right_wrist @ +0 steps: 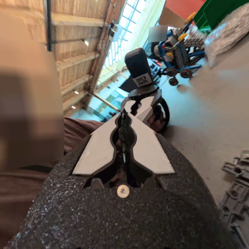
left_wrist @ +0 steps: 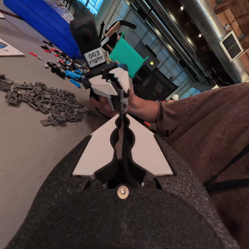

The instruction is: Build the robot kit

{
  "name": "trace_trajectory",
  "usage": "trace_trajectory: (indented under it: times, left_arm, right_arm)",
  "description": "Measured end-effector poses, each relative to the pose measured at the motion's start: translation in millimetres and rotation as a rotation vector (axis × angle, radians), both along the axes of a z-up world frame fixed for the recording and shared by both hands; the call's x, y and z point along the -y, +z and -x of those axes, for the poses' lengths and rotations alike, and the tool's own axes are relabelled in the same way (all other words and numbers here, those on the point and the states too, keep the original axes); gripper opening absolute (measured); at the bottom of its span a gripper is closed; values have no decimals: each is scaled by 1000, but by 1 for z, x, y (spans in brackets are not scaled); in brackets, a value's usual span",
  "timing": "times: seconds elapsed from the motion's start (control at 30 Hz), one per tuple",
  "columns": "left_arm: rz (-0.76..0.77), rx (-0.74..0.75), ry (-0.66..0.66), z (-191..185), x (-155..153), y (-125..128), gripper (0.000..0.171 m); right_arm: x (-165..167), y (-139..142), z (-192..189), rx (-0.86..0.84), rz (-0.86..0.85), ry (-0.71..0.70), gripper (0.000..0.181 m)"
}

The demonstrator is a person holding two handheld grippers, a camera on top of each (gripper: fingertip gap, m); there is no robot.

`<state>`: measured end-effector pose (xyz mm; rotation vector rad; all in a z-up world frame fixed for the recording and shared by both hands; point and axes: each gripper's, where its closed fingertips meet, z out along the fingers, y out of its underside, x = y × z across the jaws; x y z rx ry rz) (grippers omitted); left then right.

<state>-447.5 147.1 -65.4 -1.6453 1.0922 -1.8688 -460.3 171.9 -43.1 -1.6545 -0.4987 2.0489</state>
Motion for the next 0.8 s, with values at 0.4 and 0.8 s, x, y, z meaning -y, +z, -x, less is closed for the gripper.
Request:
trace_trajectory:
  times: [0.4, 0.8]
  left_arm:
    - [-12, -24, 27, -1, -2, -4, 2]
    - [-180, -114, 106, -4, -6, -15, 2]
  right_arm:
    - [0, -4, -9, 318, -437, -142, 28]
    - [5, -11, -1, 268, -268, -70, 17]
